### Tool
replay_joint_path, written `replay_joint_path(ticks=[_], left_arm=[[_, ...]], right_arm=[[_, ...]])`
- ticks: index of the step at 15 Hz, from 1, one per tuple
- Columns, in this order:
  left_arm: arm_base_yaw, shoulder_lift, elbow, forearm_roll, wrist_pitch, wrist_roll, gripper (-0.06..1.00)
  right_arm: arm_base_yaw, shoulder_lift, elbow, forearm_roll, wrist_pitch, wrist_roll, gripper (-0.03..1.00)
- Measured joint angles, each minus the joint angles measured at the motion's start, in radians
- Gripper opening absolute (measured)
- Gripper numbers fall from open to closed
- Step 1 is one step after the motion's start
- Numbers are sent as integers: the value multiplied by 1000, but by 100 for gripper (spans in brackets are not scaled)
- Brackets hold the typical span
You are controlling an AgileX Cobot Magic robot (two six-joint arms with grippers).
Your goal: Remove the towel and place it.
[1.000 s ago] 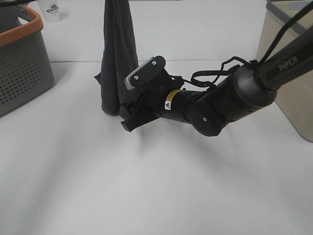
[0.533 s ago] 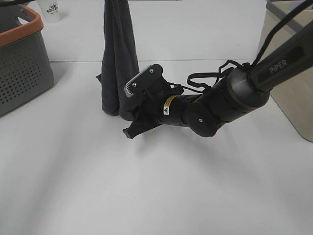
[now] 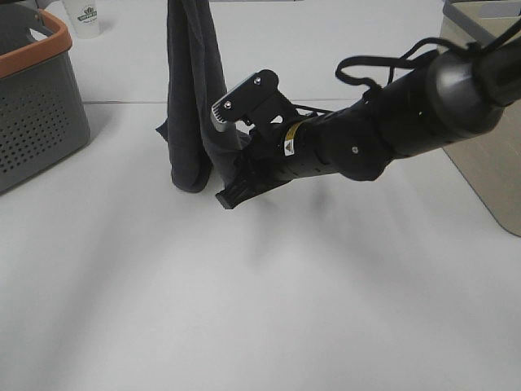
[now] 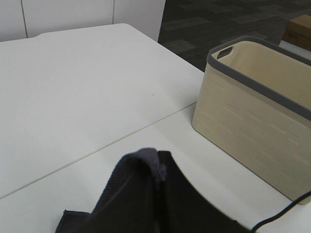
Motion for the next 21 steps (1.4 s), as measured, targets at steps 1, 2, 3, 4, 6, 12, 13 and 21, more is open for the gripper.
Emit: replay_joint_path(ticks=[1,2,3,4,6,12,13,21], left_arm=[[0,-12,0,0,12,-15,0],[0,-24,0,0,28,-30,0],[0,-24,0,0,28,-30,0],[0,-37,0,0,49,-36,0],[0,-107,0,-1,116,-39,0],[18,-162,31,-14,158,-147,0],[35,-162,62,-25,168,-197,0],[80,-89,108,-402,223,-53,0]], right_arm=[[0,-42,0,-13,102,-13,2],[0,-90,0,-32,195,-41,2],[0,-90,0,-32,195,-41,2],[0,-135,-9,-47,288,-76,2],[-26,-248,-103,-54,518,-156,2],[-110,-290,-391,5,935,-498,2],[-119,-290,-446,19,983,-571,2],[-215,-197,-611,-14,957,-705,2]])
